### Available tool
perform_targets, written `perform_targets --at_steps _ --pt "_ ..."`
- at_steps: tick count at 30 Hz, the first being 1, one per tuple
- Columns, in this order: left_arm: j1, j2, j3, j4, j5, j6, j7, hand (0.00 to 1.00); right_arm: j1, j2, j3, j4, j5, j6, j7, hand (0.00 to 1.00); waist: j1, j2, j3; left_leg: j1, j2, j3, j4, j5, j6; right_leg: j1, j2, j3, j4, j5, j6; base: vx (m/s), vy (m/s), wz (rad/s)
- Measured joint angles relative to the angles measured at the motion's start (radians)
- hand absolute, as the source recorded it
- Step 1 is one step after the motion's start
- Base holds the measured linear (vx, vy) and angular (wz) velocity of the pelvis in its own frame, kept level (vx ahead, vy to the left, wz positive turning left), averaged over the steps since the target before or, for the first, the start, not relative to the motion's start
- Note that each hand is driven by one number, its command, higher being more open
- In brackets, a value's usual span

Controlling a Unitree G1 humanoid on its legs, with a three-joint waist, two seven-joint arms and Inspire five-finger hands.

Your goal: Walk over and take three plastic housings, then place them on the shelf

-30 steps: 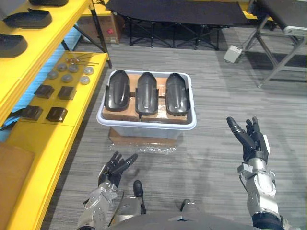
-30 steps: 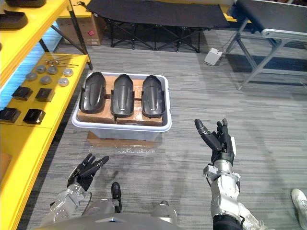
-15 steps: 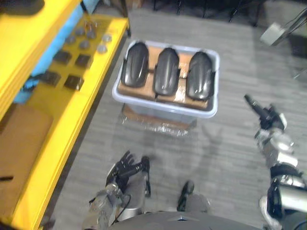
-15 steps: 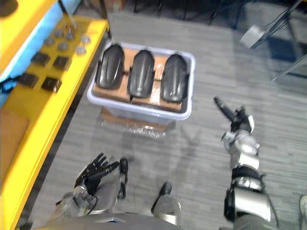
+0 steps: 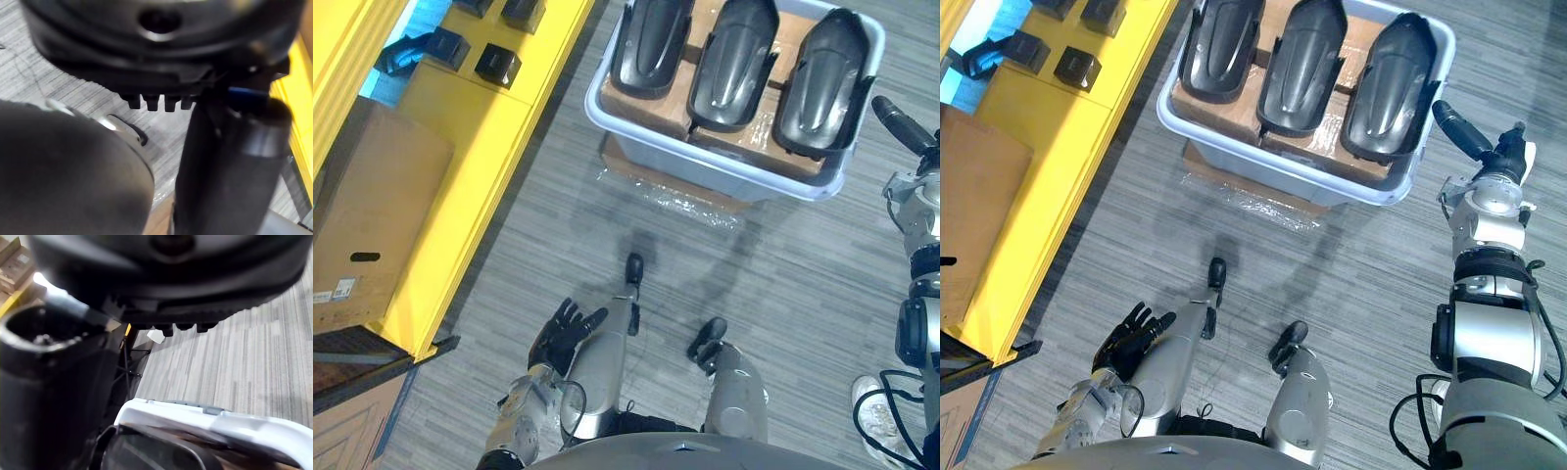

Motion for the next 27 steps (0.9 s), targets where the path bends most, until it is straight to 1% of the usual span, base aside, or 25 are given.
perform_targets --at_steps 2,5,6,8,9,10,12,13,15,16,17,21,23,27 --pt "-0.016 -0.018 -0.009 0.000 -0.005 -0.001 0.001 1.00 -0.034 -0.023 0.024 0.000 -0.001 0.022 -0.030 1.00 0.006 0.026 0.009 -0.029 -0.004 -0.001 0.005 0.007 0.001 -0.041 -0.017 0.004 0.037 -0.010 -0.004 -0.06 -0.018 0.04" --pt "-0.023 -0.020 -0.024 0.003 -0.011 -0.003 0.004 1.00 -0.082 -0.034 0.064 -0.001 -0.004 0.047 -0.064 1.00 0.007 0.033 0.010 -0.067 -0.006 0.006 0.002 0.020 -0.001 -0.103 -0.022 0.021 0.075 -0.017 -0.002 -0.04 -0.024 -0.06" --pt "-0.028 -0.021 -0.031 0.007 -0.024 -0.003 0.005 1.00 -0.098 -0.039 0.081 -0.001 -0.009 0.059 -0.078 1.00 0.009 0.042 0.015 -0.076 -0.006 0.007 0.002 0.024 0.000 -0.118 -0.030 0.024 0.089 -0.020 -0.002 -0.02 -0.040 -0.03" --pt "-0.037 -0.027 -0.045 0.012 -0.043 -0.004 0.007 1.00 -0.119 -0.066 0.116 -0.001 -0.033 0.085 -0.095 1.00 0.018 0.062 0.019 -0.090 -0.007 0.007 0.006 0.027 0.000 -0.139 -0.036 0.027 0.109 -0.027 -0.005 -0.03 -0.047 0.00" --pt "-0.042 -0.036 -0.046 0.014 -0.044 -0.007 0.007 1.00 -0.132 -0.088 0.134 -0.001 -0.039 0.091 -0.108 1.00 0.030 0.073 0.019 -0.105 -0.007 0.007 0.006 0.033 0.002 -0.162 -0.036 0.032 0.123 -0.030 -0.009 -0.03 -0.049 -0.01" --pt "-0.051 -0.037 -0.051 0.021 -0.046 -0.015 0.007 1.00 -0.153 -0.110 0.148 -0.001 -0.038 0.110 -0.114 1.00 0.037 0.080 0.018 -0.125 -0.006 0.007 0.006 0.040 0.002 -0.189 -0.037 0.034 0.140 -0.035 -0.014 -0.04 -0.051 -0.02" --pt "-0.062 -0.037 -0.056 0.030 -0.049 -0.022 0.007 1.00 -0.175 -0.114 0.157 -0.002 -0.038 0.127 -0.128 1.00 0.042 0.080 0.018 -0.146 -0.004 0.007 0.007 0.045 0.001 -0.219 -0.038 0.039 0.159 -0.041 -0.019 -0.03 -0.060 -0.02" --pt "-0.065 -0.037 -0.058 0.030 -0.056 -0.023 0.006 1.00 -0.189 -0.115 0.161 -0.002 -0.038 0.149 -0.132 1.00 0.047 0.080 0.018 -0.163 -0.001 0.006 0.016 0.047 0.001 -0.239 -0.040 0.041 0.176 -0.048 -0.025 -0.03 -0.074 -0.02" --pt "-0.067 -0.037 -0.066 0.029 -0.080 -0.025 0.005 1.00 -0.190 -0.117 0.180 -0.002 -0.038 0.169 -0.136 1.00 0.051 0.080 0.018 -0.174 -0.001 0.006 0.028 0.044 -0.001 -0.253 -0.045 0.044 0.196 -0.058 -0.029 -0.02 -0.053 0.01" --pt "-0.069 -0.037 -0.068 0.028 -0.083 -0.026 0.005 1.00 -0.191 -0.118 0.190 -0.002 -0.038 0.177 -0.136 0.00 0.054 0.080 0.018 -0.180 -0.001 0.005 0.036 0.042 -0.002 -0.259 -0.050 0.045 0.207 -0.064 -0.030 -0.02 -0.059 0.06" --pt "-0.071 -0.038 -0.069 0.028 -0.086 -0.026 0.005 1.00 -0.192 -0.119 0.196 -0.005 -0.039 0.194 -0.135 0.00 0.056 0.081 0.017 -0.194 0.000 0.001 0.050 0.040 -0.005 -0.272 -0.051 0.045 0.224 -0.073 -0.034 -0.02 -0.059 0.05" --pt "-0.072 -0.037 -0.072 0.025 -0.098 -0.026 0.004 1.00 -0.192 -0.126 0.218 -0.008 -0.040 0.226 -0.109 0.00 0.060 0.082 0.017 -0.221 0.006 -0.005 0.075 0.035 -0.011 -0.294 -0.052 0.043 0.250 -0.087 -0.047 -0.03 -0.051 0.02" --pt "-0.072 -0.037 -0.072 0.021 -0.117 -0.024 0.004 1.00 -0.192 -0.145 0.237 -0.011 -0.087 0.256 -0.052 0.00 0.062 0.082 0.017 -0.234 0.007 -0.007 0.079 0.034 -0.010 -0.309 -0.053 0.044 0.261 -0.090 -0.048 -0.03 -0.032 0.01" --pt "-0.072 -0.037 -0.072 0.017 -0.117 -0.024 0.004 1.00 -0.196 -0.153 0.276 -0.028 -0.161 0.258 0.013 0.00 0.064 0.082 0.017 -0.236 0.007 -0.010 0.088 0.033 -0.009 -0.312 -0.055 0.045 0.275 -0.096 -0.049 0.00 0.000 0.00"
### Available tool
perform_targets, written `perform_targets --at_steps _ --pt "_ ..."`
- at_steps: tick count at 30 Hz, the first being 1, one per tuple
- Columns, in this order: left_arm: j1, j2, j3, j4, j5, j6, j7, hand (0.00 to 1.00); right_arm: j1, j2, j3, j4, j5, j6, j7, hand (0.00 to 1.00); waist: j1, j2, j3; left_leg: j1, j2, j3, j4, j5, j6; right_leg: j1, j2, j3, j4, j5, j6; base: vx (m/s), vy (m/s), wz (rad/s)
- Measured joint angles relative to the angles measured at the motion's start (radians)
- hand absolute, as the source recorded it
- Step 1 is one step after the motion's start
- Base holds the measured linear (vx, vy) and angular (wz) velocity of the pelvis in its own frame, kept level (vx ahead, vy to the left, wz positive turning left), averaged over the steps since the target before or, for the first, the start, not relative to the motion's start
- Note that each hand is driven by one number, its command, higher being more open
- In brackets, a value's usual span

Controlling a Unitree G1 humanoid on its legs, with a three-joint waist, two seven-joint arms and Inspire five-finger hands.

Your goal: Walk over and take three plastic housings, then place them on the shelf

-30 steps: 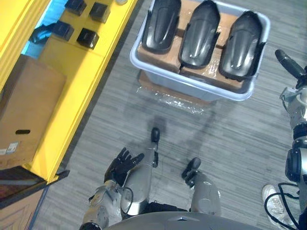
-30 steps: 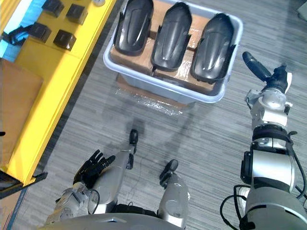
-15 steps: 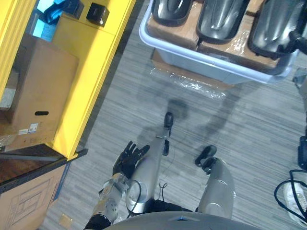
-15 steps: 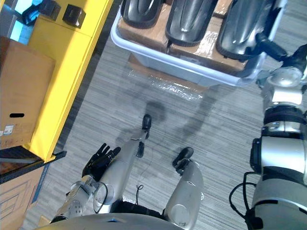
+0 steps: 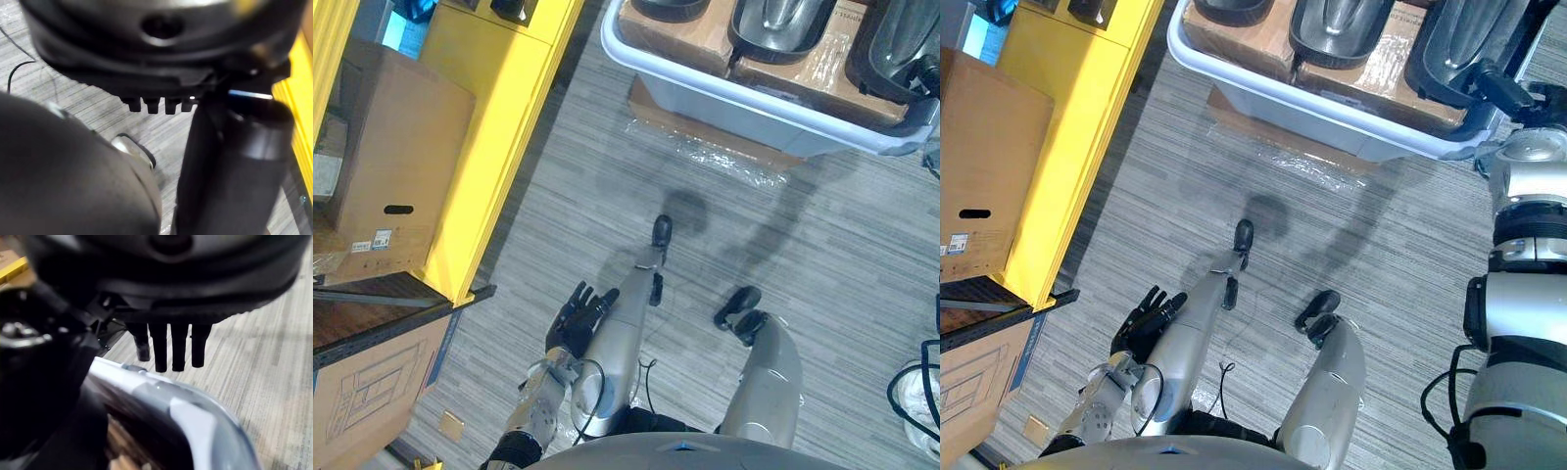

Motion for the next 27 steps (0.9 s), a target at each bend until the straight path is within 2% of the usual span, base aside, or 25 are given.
perform_targets --at_steps 5,12,14,23,27 --pt "0.000 0.000 0.000 -0.011 0.000 0.000 -0.001 1.00 0.000 -0.055 0.008 0.033 -0.060 -0.002 0.019 0.00 0.007 0.002 -0.001 -0.018 -0.001 -0.010 0.004 0.000 -0.001 -0.008 -0.001 -0.011 0.005 -0.001 -0.001 0.00 -0.012 0.05" --pt "0.001 0.002 0.000 -0.019 0.001 0.000 -0.001 1.00 0.017 -0.064 0.036 0.036 -0.140 -0.063 0.066 0.00 0.002 0.002 -0.002 -0.014 0.000 -0.017 0.018 0.000 -0.007 0.001 0.001 -0.018 0.014 -0.011 0.002 0.03 -0.027 0.02" --pt "0.001 0.007 0.000 -0.020 0.001 -0.001 -0.001 1.00 0.017 -0.064 0.036 0.035 -0.156 -0.060 0.069 0.00 0.003 0.002 -0.002 -0.013 0.004 -0.020 0.022 -0.001 -0.008 0.006 0.004 -0.021 0.014 -0.017 -0.007 0.02 -0.037 0.01" --pt "0.011 0.023 -0.024 -0.028 0.001 -0.002 0.004 1.00 0.046 -0.062 0.043 0.023 -0.185 -0.047 0.084 0.00 -0.003 0.004 -0.003 0.016 0.011 -0.018 0.018 -0.001 -0.009 0.037 0.014 -0.019 -0.003 -0.014 -0.005 0.01 -0.007 -0.01" --pt "0.020 0.032 -0.045 -0.028 0.003 -0.007 0.017 1.00 0.050 -0.050 0.048 0.024 -0.191 -0.048 0.045 0.00 -0.007 0.006 -0.004 0.042 0.013 -0.017 -0.001 0.001 -0.010 0.063 0.026 -0.018 -0.030 -0.003 -0.004 0.02 -0.005 -0.02"
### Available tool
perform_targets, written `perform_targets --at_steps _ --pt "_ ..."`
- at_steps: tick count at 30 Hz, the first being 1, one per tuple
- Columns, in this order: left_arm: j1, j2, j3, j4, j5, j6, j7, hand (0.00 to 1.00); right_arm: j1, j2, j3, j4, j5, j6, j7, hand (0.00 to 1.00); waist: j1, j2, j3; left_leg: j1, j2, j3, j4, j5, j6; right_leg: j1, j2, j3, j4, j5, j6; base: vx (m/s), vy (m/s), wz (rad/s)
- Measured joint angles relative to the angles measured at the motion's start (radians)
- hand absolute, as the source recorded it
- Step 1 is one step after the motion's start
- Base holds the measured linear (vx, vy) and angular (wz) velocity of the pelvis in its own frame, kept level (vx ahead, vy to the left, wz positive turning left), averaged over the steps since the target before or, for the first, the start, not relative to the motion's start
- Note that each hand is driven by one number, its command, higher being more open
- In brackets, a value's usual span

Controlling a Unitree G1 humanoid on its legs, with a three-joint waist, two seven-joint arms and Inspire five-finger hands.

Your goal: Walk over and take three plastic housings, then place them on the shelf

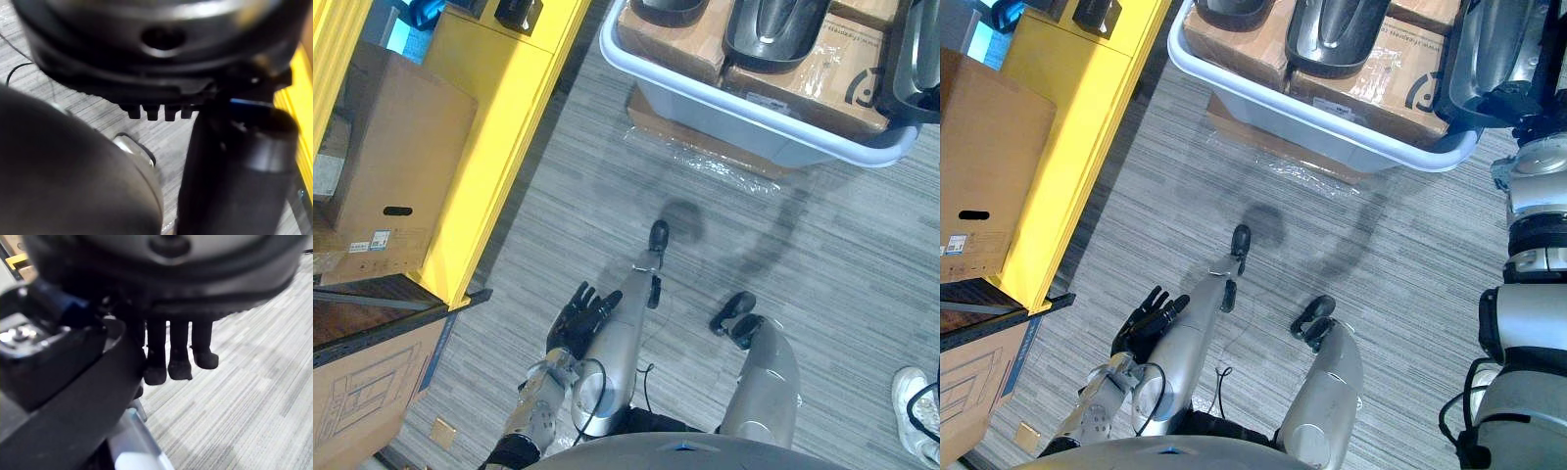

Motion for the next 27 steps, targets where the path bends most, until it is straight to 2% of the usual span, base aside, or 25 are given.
perform_targets --at_steps 4,8,14,16,21,23,25,27 --pt "0.004 0.005 -0.015 -0.001 0.000 -0.021 0.002 1.00 0.003 0.025 -0.005 -0.017 -0.003 -0.010 -0.080 0.00 -0.003 0.000 0.000 0.032 0.005 0.006 -0.015 0.000 0.002 0.031 0.013 0.001 -0.028 0.008 0.001 0.05 -0.022 -0.05" --pt "0.040 0.006 -0.011 -0.053 -0.005 -0.037 0.014 1.00 0.022 0.026 -0.033 -0.073 -0.081 -0.024 -0.168 0.00 -0.018 -0.001 0.001 0.064 0.007 0.010 -0.030 -0.001 0.005 0.065 0.018 -0.001 -0.051 0.014 0.010 0.06 -0.024 -0.01" --pt "0.078 0.001 0.008 -0.201 -0.017 -0.038 0.028 1.00 0.046 0.029 -0.096 -0.200 -0.164 -0.095 -0.298 0.00 -0.057 -0.007 0.005 0.170 0.010 0.013 -0.077 -0.001 0.001 0.167 0.035 -0.007 -0.096 0.015 0.013 0.06 -0.035 -0.01" --pt "0.079 0.001 0.017 -0.240 -0.017 -0.038 0.030 1.00 0.060 0.051 -0.127 -0.225 -0.196 -0.111 -0.323 0.00 -0.059 -0.011 0.007 0.216 0.010 0.014 -0.107 0.004 -0.004 0.208 0.041 -0.010 -0.117 0.015 0.013 0.06 -0.045 0.00" --pt "0.107 0.002 0.070 -0.382 -0.016 -0.041 0.032 1.00 0.081 0.133 -0.177 -0.246 -0.232 -0.140 -0.353 0.00 -0.083 -0.040 0.023 0.315 0.009 0.008 -0.204 0.038 -0.014 0.290 0.049 -0.034 -0.161 0.015 0.014 0.05 -0.046 0.07" --pt "0.119 0.002 0.078 -0.424 -0.016 -0.039 0.031 1.00 0.124 0.150 -0.189 -0.279 -0.238 -0.145 -0.353 0.00 -0.081 -0.049 0.027 0.358 0.008 0.007 -0.250 0.054 -0.018 0.324 0.052 -0.042 -0.182 0.016 0.015 0.08 -0.049 0.09" --pt "0.156 0.005 0.100 -0.517 -0.011 -0.033 0.031 1.00 0.208 0.214 -0.222 -0.369 -0.267 -0.150 -0.354 0.00 -0.085 -0.070 0.024 0.428 0.010 -0.001 -0.323 0.085 -0.024 0.383 0.066 -0.062 -0.219 0.020 0.018 0.11 -0.088 0.15" --pt "0.153 0.004 0.107 -0.563 -0.010 -0.028 0.031 1.00 0.279 0.244 -0.243 -0.448 -0.286 -0.167 -0.354 0.00 -0.087 -0.075 0.021 0.467 0.009 -0.009 -0.361 0.097 -0.026 0.427 0.074 -0.085 -0.247 0.021 0.020 0.11 -0.090 0.23"
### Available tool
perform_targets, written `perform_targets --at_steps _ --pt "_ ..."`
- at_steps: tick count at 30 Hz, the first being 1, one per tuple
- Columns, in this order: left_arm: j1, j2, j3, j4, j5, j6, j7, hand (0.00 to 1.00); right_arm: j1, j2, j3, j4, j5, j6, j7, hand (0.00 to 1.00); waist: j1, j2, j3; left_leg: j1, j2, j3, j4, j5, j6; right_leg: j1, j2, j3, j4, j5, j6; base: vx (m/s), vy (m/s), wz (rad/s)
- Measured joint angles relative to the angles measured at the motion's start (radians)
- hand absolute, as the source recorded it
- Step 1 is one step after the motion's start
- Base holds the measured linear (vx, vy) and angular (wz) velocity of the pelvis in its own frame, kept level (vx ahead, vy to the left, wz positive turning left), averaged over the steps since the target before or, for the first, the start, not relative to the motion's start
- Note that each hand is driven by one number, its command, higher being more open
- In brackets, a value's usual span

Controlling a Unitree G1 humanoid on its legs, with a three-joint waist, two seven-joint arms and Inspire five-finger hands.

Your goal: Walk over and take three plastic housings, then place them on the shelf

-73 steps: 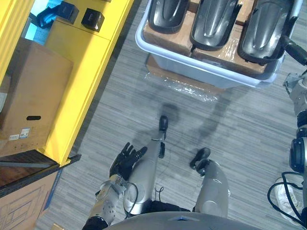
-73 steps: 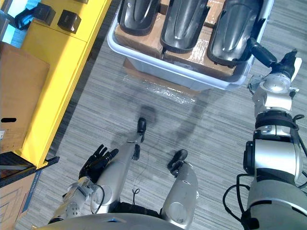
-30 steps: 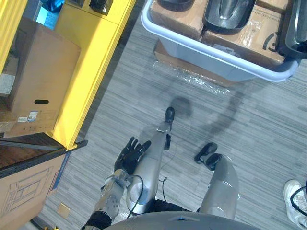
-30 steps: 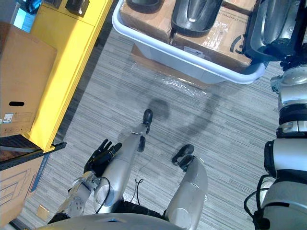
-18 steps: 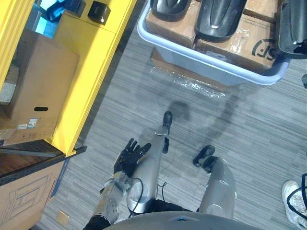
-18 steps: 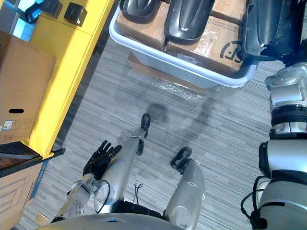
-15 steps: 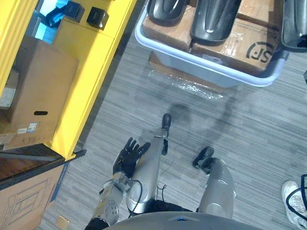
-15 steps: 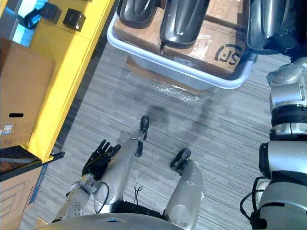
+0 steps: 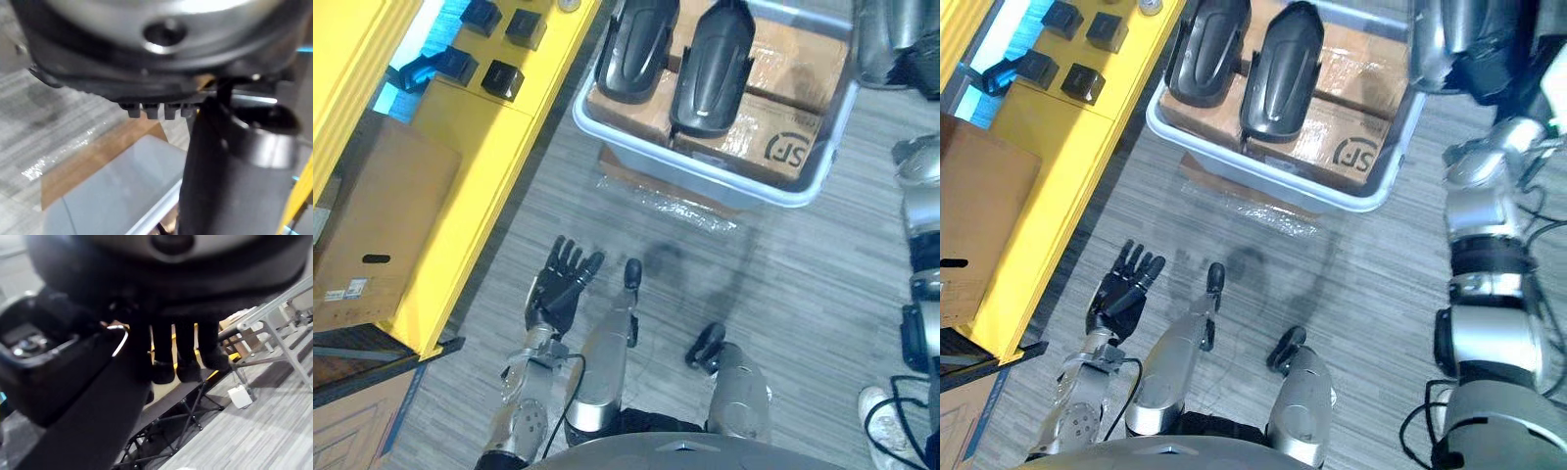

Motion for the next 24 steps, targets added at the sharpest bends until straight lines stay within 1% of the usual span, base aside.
perform_targets --at_steps 1,2,3,4,5,6,8,11,14,16,17,18,20,21,24 --pt "0.000 0.000 0.018 -0.054 0.005 0.011 -0.005 1.00 0.063 0.048 -0.012 -0.071 -0.055 -0.027 -0.002 0.00 -0.007 -0.018 -0.016 0.023 0.001 -0.011 -0.036 0.009 -0.004 0.025 0.008 -0.018 -0.029 0.001 0.003 0.09 -0.071 0.23" --pt "-0.002 0.001 0.024 -0.076 0.009 0.017 -0.006 1.00 0.091 0.068 -0.017 -0.099 -0.079 -0.044 -0.002 0.00 -0.010 -0.027 -0.027 0.025 0.001 -0.015 -0.046 0.012 -0.004 0.030 0.010 -0.025 -0.040 0.002 0.004 0.11 -0.078 0.27" --pt "-0.012 0.001 0.032 -0.113 0.013 0.023 -0.006 1.00 0.148 0.109 -0.025 -0.150 -0.122 -0.080 -0.003 0.00 -0.017 -0.048 -0.050 0.029 0.001 -0.021 -0.064 0.015 -0.006 0.038 0.015 -0.035 -0.057 0.004 0.007 0.09 -0.040 0.13" --pt "-0.022 0.001 0.039 -0.137 0.015 0.033 -0.003 1.00 0.180 0.139 -0.025 -0.180 -0.158 -0.106 -0.003 0.00 -0.019 -0.063 -0.061 0.042 0.001 -0.019 -0.077 0.016 -0.006 0.051 0.018 -0.038 -0.071 0.007 0.013 0.16 -0.074 0.15" --pt "-0.055 0.003 0.041 -0.155 0.024 0.048 0.002 1.00 0.220 0.171 -0.025 -0.216 -0.190 -0.137 -0.003 0.00 -0.025 -0.078 -0.072 0.051 -0.004 -0.019 -0.077 0.015 -0.005 0.074 0.022 -0.045 -0.095 0.013 0.022 0.13 -0.062 0.06" --pt "-0.069 0.002 0.044 -0.162 0.030 0.057 0.003 1.00 0.234 0.186 -0.025 -0.230 -0.207 -0.151 -0.003 0.00 -0.026 -0.084 -0.076 0.057 -0.007 -0.018 -0.077 0.015 -0.004 0.085 0.023 -0.048 -0.106 0.015 0.025 0.14 -0.066 0.16" --pt "-0.158 0.002 0.046 -0.165 0.047 0.093 0.015 1.00 0.274 0.239 -0.024 -0.259 -0.271 -0.199 -0.003 0.00 -0.038 -0.096 -0.110 0.064 -0.014 -0.016 -0.077 0.014 -0.003 0.114 0.024 -0.061 -0.147 0.028 0.036 0.07 -0.029 0.12" --pt "-0.234 0.001 0.044 -0.165 0.042 0.126 0.016 1.00 0.279 0.291 -0.012 -0.265 -0.307 -0.245 -0.003 0.00 -0.046 -0.099 -0.132 0.099 -0.018 0.008 -0.078 0.014 -0.003 0.162 0.029 -0.061 -0.197 0.050 0.042 0.04 -0.029 -0.08" --pt "-0.252 -0.001 0.022 -0.164 0.035 0.142 0.016 1.00 0.311 0.303 0.024 -0.277 -0.306 -0.268 -0.003 0.00 -0.053 -0.099 -0.182 0.108 -0.017 0.023 -0.078 0.013 -0.001 0.178 0.037 -0.053 -0.231 0.066 0.043 0.00 -0.034 -0.14" --pt "-0.253 -0.001 -0.003 -0.152 0.007 0.154 0.016 1.00 0.319 0.326 0.061 -0.277 -0.306 -0.275 -0.003 0.00 -0.068 -0.097 -0.233 0.113 -0.013 0.038 -0.078 0.013 -0.001 0.185 0.045 -0.044 -0.255 0.081 0.041 -0.01 -0.037 -0.16" --pt "-0.254 -0.001 -0.005 -0.151 0.004 0.155 0.016 1.00 0.319 0.328 0.065 -0.277 -0.305 -0.275 -0.003 0.00 -0.070 -0.097 -0.235 0.115 -0.012 0.039 -0.078 0.013 -0.001 0.186 0.045 -0.043 -0.256 0.081 0.041 -0.02 -0.021 -0.18" --pt "-0.260 -0.002 -0.022 -0.131 -0.001 0.166 0.016 1.00 0.321 0.335 0.093 -0.277 -0.304 -0.283 -0.003 0.00 -0.080 -0.096 -0.244 0.136 -0.012 0.048 -0.079 0.013 -0.002 0.205 0.046 -0.032 -0.264 0.087 0.042 -0.07 -0.016 -0.20" --pt "-0.277 -0.005 -0.040 -0.091 0.003 0.194 0.016 1.00 0.323 0.337 0.121 -0.277 -0.303 -0.286 -0.003 0.00 -0.082 -0.084 -0.264 0.146 -0.008 0.060 -0.080 0.005 0.002 0.208 0.050 -0.024 -0.275 0.095 0.040 -0.09 -0.003 -0.21" --pt "-0.285 -0.005 -0.058 -0.064 0.015 0.196 0.017 1.00 0.323 0.338 0.136 -0.277 -0.303 -0.292 -0.002 0.00 -0.082 -0.067 -0.277 0.151 0.006 0.066 -0.081 -0.027 0.003 0.210 0.063 -0.015 -0.285 0.102 0.036 -0.08 0.014 -0.23" --pt "-0.293 0.003 -0.078 -0.009 0.047 0.221 0.017 1.00 0.332 0.352 0.185 -0.275 -0.301 -0.313 0.004 0.00 -0.080 -0.064 -0.293 0.159 0.012 0.079 -0.084 -0.029 0.001 0.212 0.066 0.003 -0.288 0.111 0.034 -0.07 0.005 -0.17"
